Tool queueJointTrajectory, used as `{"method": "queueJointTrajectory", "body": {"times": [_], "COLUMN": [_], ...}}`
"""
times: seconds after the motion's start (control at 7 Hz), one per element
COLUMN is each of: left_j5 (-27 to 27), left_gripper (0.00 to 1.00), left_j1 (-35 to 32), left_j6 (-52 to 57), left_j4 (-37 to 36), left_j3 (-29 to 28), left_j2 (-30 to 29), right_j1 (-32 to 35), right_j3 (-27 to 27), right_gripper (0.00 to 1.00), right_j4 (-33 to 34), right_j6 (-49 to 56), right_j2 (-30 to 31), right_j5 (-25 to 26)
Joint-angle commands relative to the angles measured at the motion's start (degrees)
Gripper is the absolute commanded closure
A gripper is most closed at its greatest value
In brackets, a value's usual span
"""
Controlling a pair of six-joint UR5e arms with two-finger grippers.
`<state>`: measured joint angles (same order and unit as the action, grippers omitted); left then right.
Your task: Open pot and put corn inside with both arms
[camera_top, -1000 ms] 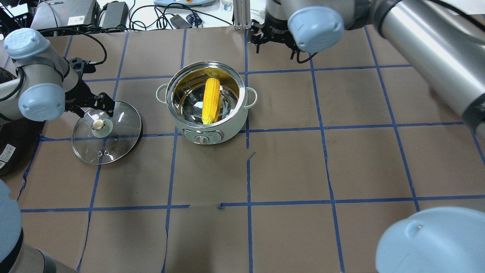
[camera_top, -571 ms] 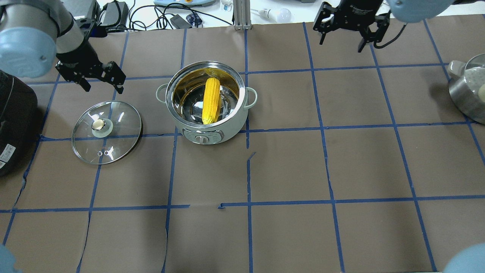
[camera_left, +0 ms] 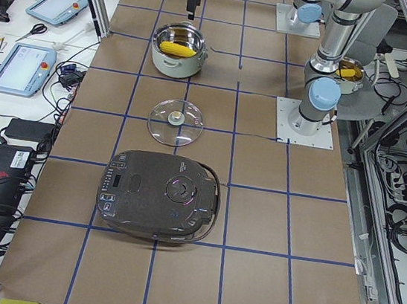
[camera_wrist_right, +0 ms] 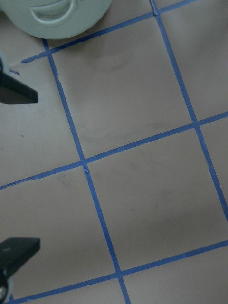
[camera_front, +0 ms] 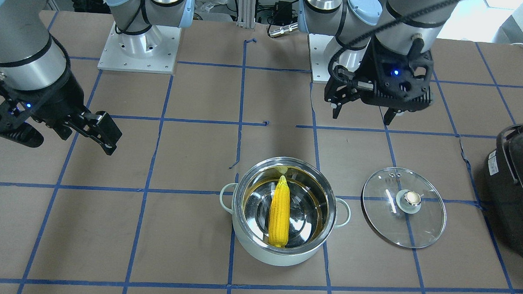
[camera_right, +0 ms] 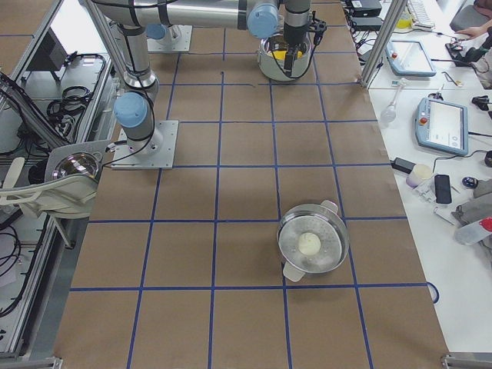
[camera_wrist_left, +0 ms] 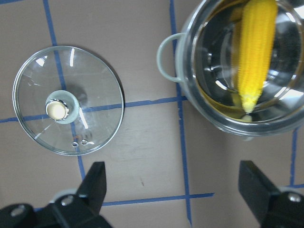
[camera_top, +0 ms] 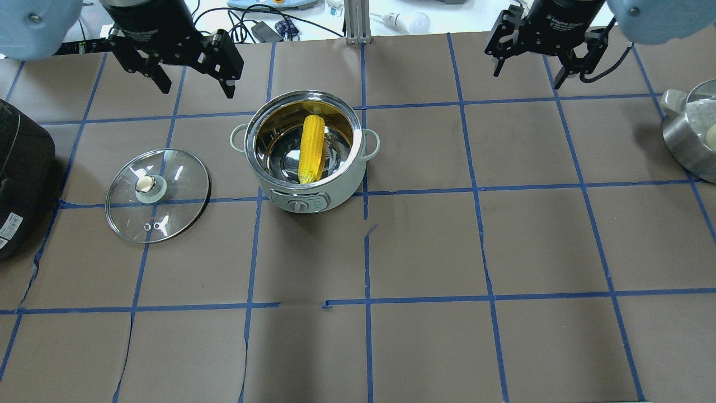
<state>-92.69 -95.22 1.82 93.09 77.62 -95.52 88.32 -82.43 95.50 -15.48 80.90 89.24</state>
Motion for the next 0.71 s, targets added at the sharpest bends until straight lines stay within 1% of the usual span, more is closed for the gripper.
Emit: {"method": "queueJointTrajectory", "body": {"times": [0.0,0.14,0.29,0.43,0.57], "left_j5": [0.0,-0.2,0.0,-0.2,-0.6], "left_gripper": [0.00,0.00,0.00,0.00,0.00], "left_j1": [-1.7,-1.6,-1.2,-1.0,-1.0], "left_j6": [-0.9,-1.1,-1.9,-7.4,-8.8], "left_j4": [0.3,-0.6,-0.5,-0.6,-0.6], "left_j3": [3.2,6.2,6.7,6.3,6.1], "left_j2": [2.5,4.3,5.3,5.6,5.6], "right_j1": [3.4,3.1,3.1,2.7,2.7], "right_j3": [-1.8,-2.0,-1.9,-1.8,-1.7], "right_gripper": [0.00,0.00,0.00,0.00,0.00], "right_j4": [-0.6,-6.8,-10.1,-10.3,-11.0], "right_j6": [0.4,6.4,9.6,10.4,10.6], "right_j2": [2.8,3.9,4.2,4.5,4.7], "right_j5": [0.5,0.7,1.0,1.8,2.2]}}
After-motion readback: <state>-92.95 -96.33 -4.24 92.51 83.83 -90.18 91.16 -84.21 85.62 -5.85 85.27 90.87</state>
